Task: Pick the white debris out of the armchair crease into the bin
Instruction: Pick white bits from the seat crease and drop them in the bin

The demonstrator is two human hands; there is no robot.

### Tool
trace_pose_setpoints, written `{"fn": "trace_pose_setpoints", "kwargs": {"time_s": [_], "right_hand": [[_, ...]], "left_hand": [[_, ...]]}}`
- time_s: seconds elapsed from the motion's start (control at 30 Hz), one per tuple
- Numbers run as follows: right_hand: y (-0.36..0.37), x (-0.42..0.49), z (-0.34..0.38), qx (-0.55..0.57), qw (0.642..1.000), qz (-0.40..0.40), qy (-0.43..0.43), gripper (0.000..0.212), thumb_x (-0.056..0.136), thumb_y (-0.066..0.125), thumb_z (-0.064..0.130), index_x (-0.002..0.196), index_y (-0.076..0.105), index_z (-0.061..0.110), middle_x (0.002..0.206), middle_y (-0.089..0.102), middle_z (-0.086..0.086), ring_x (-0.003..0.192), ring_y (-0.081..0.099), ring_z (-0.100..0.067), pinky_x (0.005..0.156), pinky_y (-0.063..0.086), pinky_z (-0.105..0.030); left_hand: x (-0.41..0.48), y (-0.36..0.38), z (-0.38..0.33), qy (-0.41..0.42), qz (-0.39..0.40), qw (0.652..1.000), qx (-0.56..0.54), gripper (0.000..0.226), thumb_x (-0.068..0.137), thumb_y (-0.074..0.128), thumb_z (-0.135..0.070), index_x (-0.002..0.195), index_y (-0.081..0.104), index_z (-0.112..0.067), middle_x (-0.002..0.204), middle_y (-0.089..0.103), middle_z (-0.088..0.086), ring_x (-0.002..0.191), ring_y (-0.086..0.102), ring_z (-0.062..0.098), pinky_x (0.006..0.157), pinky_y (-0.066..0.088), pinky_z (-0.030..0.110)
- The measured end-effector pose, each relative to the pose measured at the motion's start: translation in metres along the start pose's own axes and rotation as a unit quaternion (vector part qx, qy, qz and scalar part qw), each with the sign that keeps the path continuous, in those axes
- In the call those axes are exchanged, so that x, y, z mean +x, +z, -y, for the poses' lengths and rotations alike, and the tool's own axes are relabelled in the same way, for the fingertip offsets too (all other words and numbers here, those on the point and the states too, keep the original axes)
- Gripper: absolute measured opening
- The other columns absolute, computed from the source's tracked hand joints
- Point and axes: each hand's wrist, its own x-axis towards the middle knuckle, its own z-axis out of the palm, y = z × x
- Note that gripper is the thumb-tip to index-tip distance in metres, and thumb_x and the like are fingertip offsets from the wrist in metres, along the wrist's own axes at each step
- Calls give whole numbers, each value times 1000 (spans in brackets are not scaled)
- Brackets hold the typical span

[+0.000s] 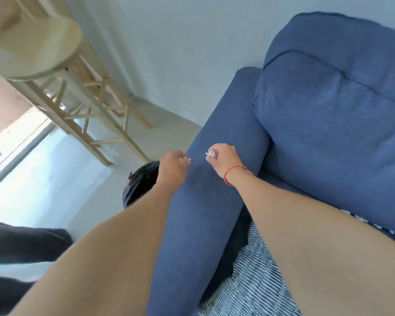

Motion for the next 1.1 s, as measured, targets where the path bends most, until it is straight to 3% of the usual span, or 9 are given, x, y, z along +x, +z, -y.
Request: {"fn": "trace_pose_setpoints", "kwargs": {"time_s": [0.13, 0.3, 0.4, 0.53, 0.7, 0.8, 0.87, 0.97, 1.1], "right_hand": [[47, -3, 41, -43, 996, 43, -61, 21, 90, 62, 13, 105, 74, 5, 119, 61, -18, 111, 57, -36, 95, 49, -39], [97, -3, 80, -83, 991, 46, -92, 22, 90, 59, 4, 108, 71, 10, 121, 56, -14, 108, 57, -32, 89, 48, -35], [121, 0, 102, -67, 993, 37, -95, 25, 89, 53, -2, 106, 66, 11, 116, 61, -11, 105, 60, -28, 86, 49, -33], [138, -3, 117, -115, 983, 121, -79, 34, 90, 54, 1, 123, 60, 7, 128, 60, -15, 117, 57, -32, 101, 49, -43], [132, -5, 106, -136, 980, 127, -68, 45, 90, 48, -4, 133, 54, 9, 139, 52, -14, 127, 50, -32, 104, 46, -41], [114, -7, 93, -136, 983, 109, -52, 42, 93, 48, 1, 135, 51, 9, 142, 49, -12, 130, 48, -32, 104, 45, -41], [98, -8, 83, -129, 986, 94, -39, 37, 95, 48, 7, 132, 52, 7, 143, 47, -11, 129, 49, -33, 103, 44, -42], [71, -9, 63, -122, 990, 67, -25, 22, 96, 45, 11, 114, 57, 5, 135, 49, -11, 123, 52, -34, 97, 45, -41], [25, -14, 25, -93, 995, 31, 12, 36, 97, 45, 17, 130, 53, 7, 142, 47, -6, 128, 49, -30, 104, 43, -41]], "left_hand": [[-5, -39, 53, -53, -35, 998, 11, 15, 88, 61, -7, 93, 75, -3, 92, 69, 12, 87, 61, 27, 75, 38, 21], [-10, -71, 103, -112, -68, 991, -19, 16, 87, 50, -5, 97, 59, -13, 105, 60, 14, 95, 57, 31, 81, 49, 38], [-6, -85, 122, -134, -79, 988, -26, 15, 88, 50, -3, 98, 61, -8, 110, 61, 15, 98, 56, 28, 79, 44, 31], [-3, -93, 130, -152, -33, 988, -8, 33, 93, 53, -5, 125, 58, -2, 129, 57, 18, 123, 50, 31, 97, 40, 32], [-4, -85, 130, -158, 24, 987, 22, 44, 93, 53, -14, 136, 52, -3, 140, 53, 15, 133, 44, 31, 110, 35, 37], [-3, -75, 119, -147, 40, 988, 30, 41, 91, 53, -23, 126, 58, -3, 128, 62, 19, 123, 52, 36, 104, 44, 45], [-5, -67, 102, -135, 52, 989, 33, 47, 93, 52, -26, 136, 52, -7, 134, 59, 14, 126, 51, 32, 105, 44, 41], [-6, -52, 71, -110, 72, 990, 58, 50, 93, 52, -30, 140, 48, -14, 134, 59, 10, 126, 51, 30, 101, 44, 38], [-6, -23, 22, -69, 97, 989, 87, 55, 90, 51, -32, 143, 45, -17, 130, 61, 9, 120, 56, 30, 101, 47, 41]]}}
